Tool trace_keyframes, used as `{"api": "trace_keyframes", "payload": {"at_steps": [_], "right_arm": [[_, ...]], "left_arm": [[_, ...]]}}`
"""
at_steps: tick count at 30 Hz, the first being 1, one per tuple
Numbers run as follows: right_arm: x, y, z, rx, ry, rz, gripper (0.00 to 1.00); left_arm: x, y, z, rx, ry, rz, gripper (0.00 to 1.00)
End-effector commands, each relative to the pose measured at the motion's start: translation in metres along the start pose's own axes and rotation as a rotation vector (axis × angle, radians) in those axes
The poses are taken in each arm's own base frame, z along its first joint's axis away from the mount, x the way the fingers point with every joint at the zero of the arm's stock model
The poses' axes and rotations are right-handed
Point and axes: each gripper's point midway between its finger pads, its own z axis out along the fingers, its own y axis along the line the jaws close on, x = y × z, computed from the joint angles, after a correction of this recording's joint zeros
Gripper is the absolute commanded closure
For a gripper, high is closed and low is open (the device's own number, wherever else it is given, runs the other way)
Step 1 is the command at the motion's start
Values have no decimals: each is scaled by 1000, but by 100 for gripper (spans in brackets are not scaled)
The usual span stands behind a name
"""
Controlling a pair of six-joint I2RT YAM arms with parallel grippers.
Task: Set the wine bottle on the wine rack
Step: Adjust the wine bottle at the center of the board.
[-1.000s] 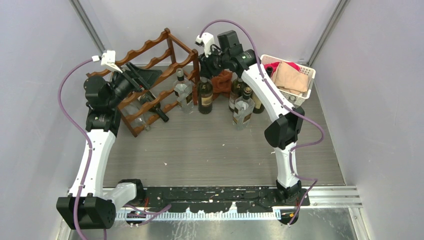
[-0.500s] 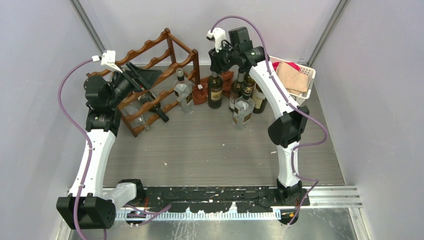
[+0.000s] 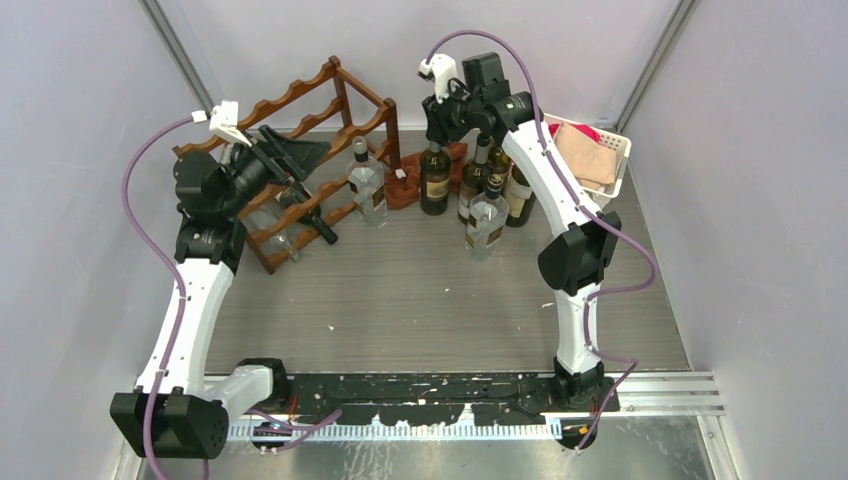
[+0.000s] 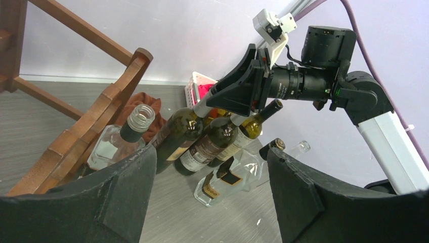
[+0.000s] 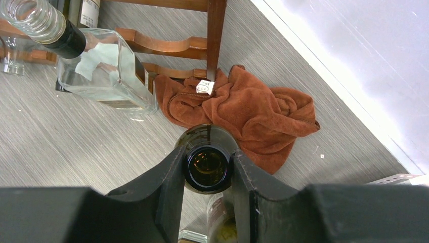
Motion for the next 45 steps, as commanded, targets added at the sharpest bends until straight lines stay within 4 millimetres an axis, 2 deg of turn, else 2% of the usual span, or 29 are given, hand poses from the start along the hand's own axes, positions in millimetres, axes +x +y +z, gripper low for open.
{"api": "trace_keyframes", "payload": {"at_steps": [1, 5, 11, 14, 18, 23, 26, 34, 45], "right_arm": [[-38, -9, -39, 72, -101, -67, 57], [-52, -5, -47, 54, -140, -59, 40], [-80, 3, -67, 37, -218, -75, 23], [-97, 24, -80, -41, -277, -119, 21], [-108, 66, -80, -147, -310, -184, 19], [-105, 113, -59, -244, -296, -217, 17], [-101, 129, -42, -260, -279, -202, 13], [-99, 125, 12, -170, -260, -61, 11], [-85, 124, 63, -119, -243, -5, 15]], "left_arm": [[-17, -19, -5, 42, -49, 44, 20], [-19, -22, -6, 44, -54, 47, 20], [-22, -25, -8, 47, -60, 54, 20], [-22, -26, -10, 41, -60, 67, 20], [-21, -24, -14, 19, -48, 99, 20], [-21, -23, -24, -25, -38, 158, 20], [-20, -22, -30, -47, -37, 185, 20], [-17, -19, -42, -88, -41, 229, 19], [-11, -16, -46, -103, -19, 248, 19]]}}
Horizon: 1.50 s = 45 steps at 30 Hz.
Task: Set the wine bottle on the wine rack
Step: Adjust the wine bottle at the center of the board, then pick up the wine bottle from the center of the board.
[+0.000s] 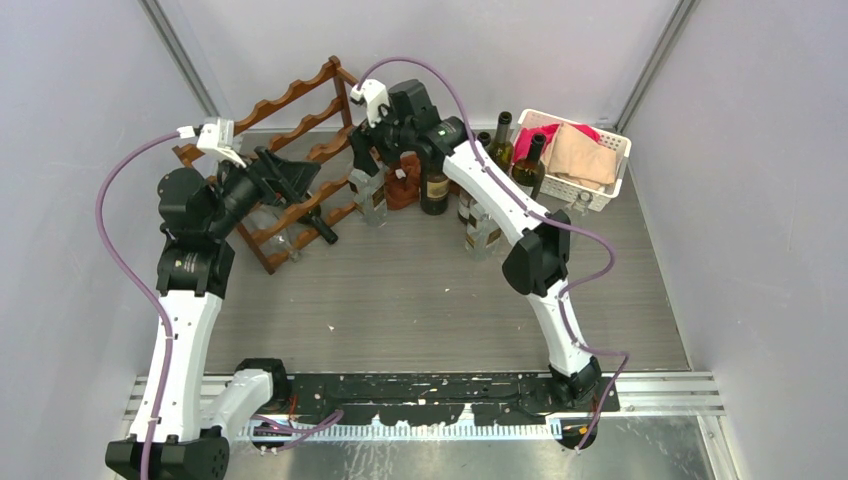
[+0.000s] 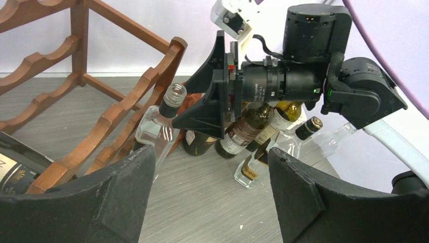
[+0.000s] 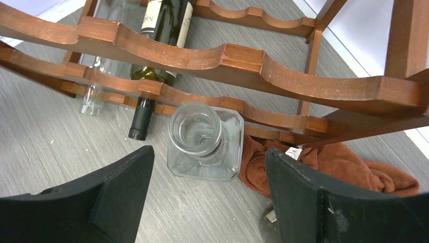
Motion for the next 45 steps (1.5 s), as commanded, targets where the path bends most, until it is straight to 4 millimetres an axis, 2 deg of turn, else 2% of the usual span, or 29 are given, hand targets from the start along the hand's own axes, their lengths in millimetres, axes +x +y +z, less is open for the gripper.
{"api": "trace_keyframes", "payload": {"at_steps": [1, 14, 17, 19, 21, 24, 28, 32, 35, 38, 41, 45], "right_arm": [[-49, 0, -5, 48, -154, -11, 16], [-44, 2, 26, 41, -176, -7, 40], [-43, 3, 24, 38, -172, -11, 57], [-46, 4, 19, 33, -175, -20, 74], [-54, 6, 8, 29, -190, -25, 85], [-74, 10, -21, 11, -245, -6, 94], [-100, 18, -67, -27, -318, 58, 99], [-114, 22, -111, -64, -362, 147, 99], [-114, 25, -135, -84, -372, 190, 99], [-112, 30, -156, -87, -375, 209, 99], [-106, 31, -171, -89, -368, 237, 99], [-99, 33, -188, -95, -358, 289, 99]], "left_arm": [[-15, -9, -7, 13, -38, 57, 19], [-7, -8, -4, 25, -5, 57, 19], [-2, -7, -2, 37, 11, 55, 19], [3, -8, -1, 56, 23, 54, 19], [9, -12, 1, 95, 37, 55, 19], [16, -23, 2, 185, 41, 79, 19], [39, -39, 3, 288, 36, 194, 17], [76, -53, 9, 339, 66, 342, 15], [103, -60, 11, 359, 78, 442, 13], [127, -59, 13, 354, 75, 464, 6], [142, -53, 18, 323, 57, 494, 3], [149, -40, 31, 243, 26, 543, 1]]}}
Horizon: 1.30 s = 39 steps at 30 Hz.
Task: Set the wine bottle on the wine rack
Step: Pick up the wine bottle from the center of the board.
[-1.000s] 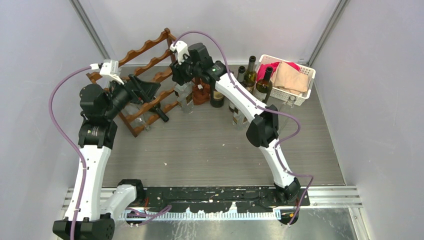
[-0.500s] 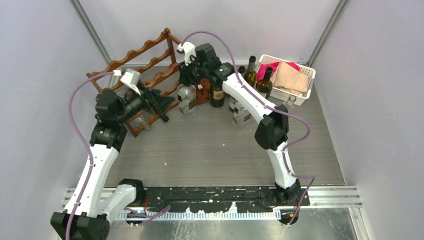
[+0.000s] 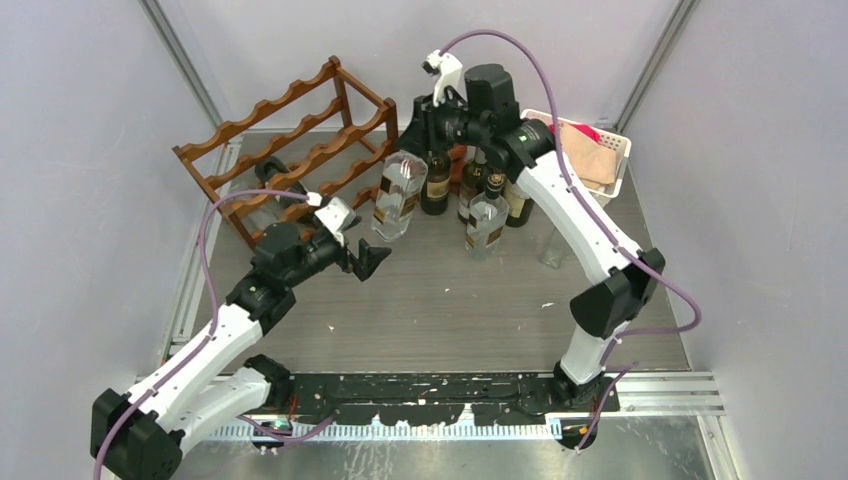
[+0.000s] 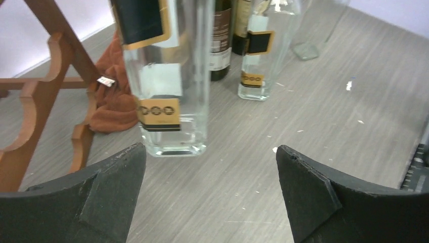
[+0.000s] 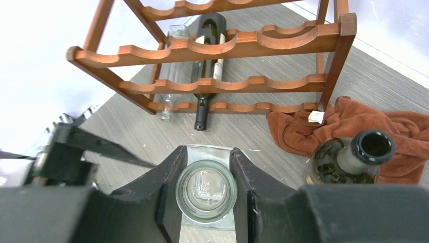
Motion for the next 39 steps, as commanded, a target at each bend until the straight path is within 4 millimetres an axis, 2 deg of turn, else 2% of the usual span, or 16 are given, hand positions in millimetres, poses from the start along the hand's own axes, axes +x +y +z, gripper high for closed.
{"api": "trace_keyframes", "payload": {"at_steps": [1, 7, 14, 17, 19, 23, 24, 25, 26, 28, 29, 32, 34, 35, 36, 39], "right_arm": [[-55, 41, -47, -108, -183, 18, 99], [-50, 45, -61, -115, -178, 77, 99], [-56, 43, -75, -127, -200, 142, 99], [-57, 41, -78, -131, -207, 177, 99], [-59, 37, -81, -130, -214, 198, 99], [-60, 33, -87, -138, -220, 246, 99], [-59, 32, -89, -140, -217, 252, 99], [-56, 33, -90, -148, -209, 256, 99], [-53, 33, -92, -157, -202, 255, 99], [-45, 36, -98, -187, -177, 227, 97], [-38, 39, -102, -205, -159, 203, 91], [-21, 42, -114, -227, -122, 104, 45], [-15, 44, -125, -222, -129, 7, 17], [-14, 43, -131, -212, -139, -47, 6], [-15, 41, -137, -195, -154, -106, 1], [-20, 37, -149, -168, -185, -251, 0]], "left_arm": [[-35, 27, 12, -146, -154, 148, 1], [-39, 29, 42, -123, -176, 175, 1], [-32, 12, 75, -14, -157, 178, 3], [-29, 5, 85, 26, -150, 152, 7], [-26, 1, 90, 45, -142, 130, 13], [-19, -4, 94, 77, -124, 102, 32], [-19, -7, 95, 97, -124, 103, 44], [-19, -9, 94, 113, -115, 107, 74], [-20, -12, 93, 128, -108, 109, 95], [-26, -18, 85, 154, -103, 123, 100], [-29, -21, 81, 169, -96, 133, 100], [-39, -33, 66, 226, -69, 157, 100], [-41, -41, 56, 267, -46, 164, 100], [-42, -45, 51, 285, -36, 166, 100], [-41, -49, 46, 305, -22, 165, 100], [-36, -60, 33, 363, 20, 157, 100]]}}
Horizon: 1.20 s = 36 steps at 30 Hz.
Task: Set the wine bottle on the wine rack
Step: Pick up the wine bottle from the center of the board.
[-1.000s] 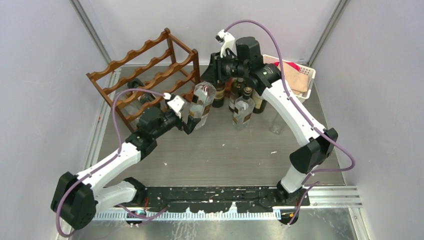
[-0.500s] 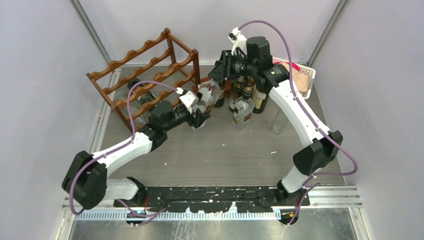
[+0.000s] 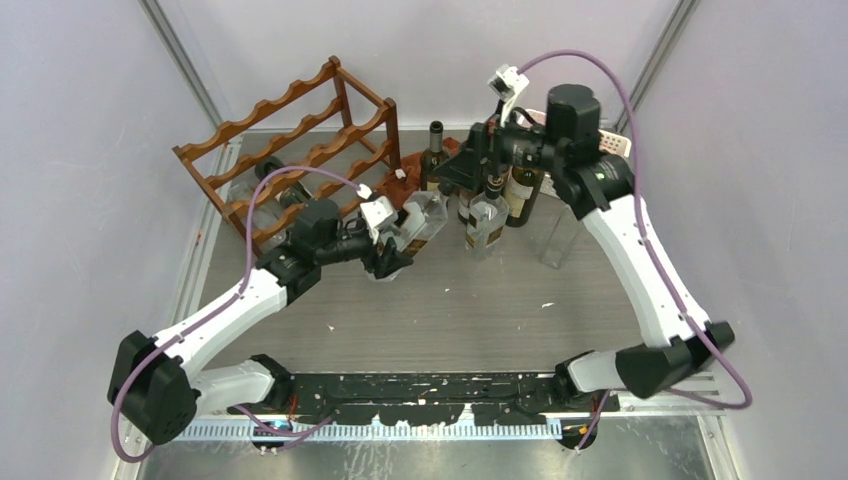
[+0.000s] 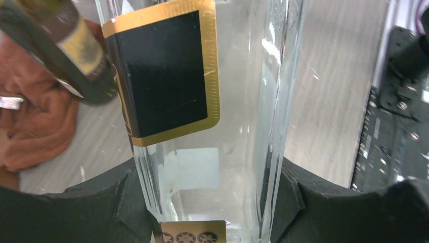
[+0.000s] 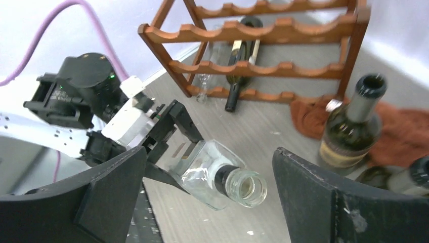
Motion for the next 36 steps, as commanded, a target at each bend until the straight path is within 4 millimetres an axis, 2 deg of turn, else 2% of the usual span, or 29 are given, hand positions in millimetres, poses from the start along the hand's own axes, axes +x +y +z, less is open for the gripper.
{"api": "trace_keyframes", "payload": {"at_steps": [1, 4, 7, 10, 17, 20, 24, 30, 36], "right_arm": [[-30, 22, -32, -53, -99, -368, 0], [-21, 38, -35, -175, -80, -509, 0], [4, 55, -35, -358, -64, -671, 0], [33, 59, -30, -452, -16, -753, 0], [88, 69, -13, -551, 236, -801, 0], [104, 63, -4, -522, 331, -814, 0], [126, 58, -1, -540, 435, -814, 0], [146, 59, -3, -569, 512, -809, 0], [155, 50, 14, -499, 518, -787, 1]], "left_arm": [[-58, -30, -25, 133, -105, 111, 100], [-50, -42, -31, 192, -48, 99, 100], [-43, -49, -36, 232, 4, 101, 100], [-35, -54, -40, 259, 60, 115, 100], [-24, -51, -38, 207, 157, 206, 100], [-23, -49, -36, 192, 175, 235, 100], [-24, -47, -35, 181, 183, 260, 100], [-22, -46, -34, 186, 193, 266, 100], [-30, -48, -31, 191, 151, 264, 100]]}}
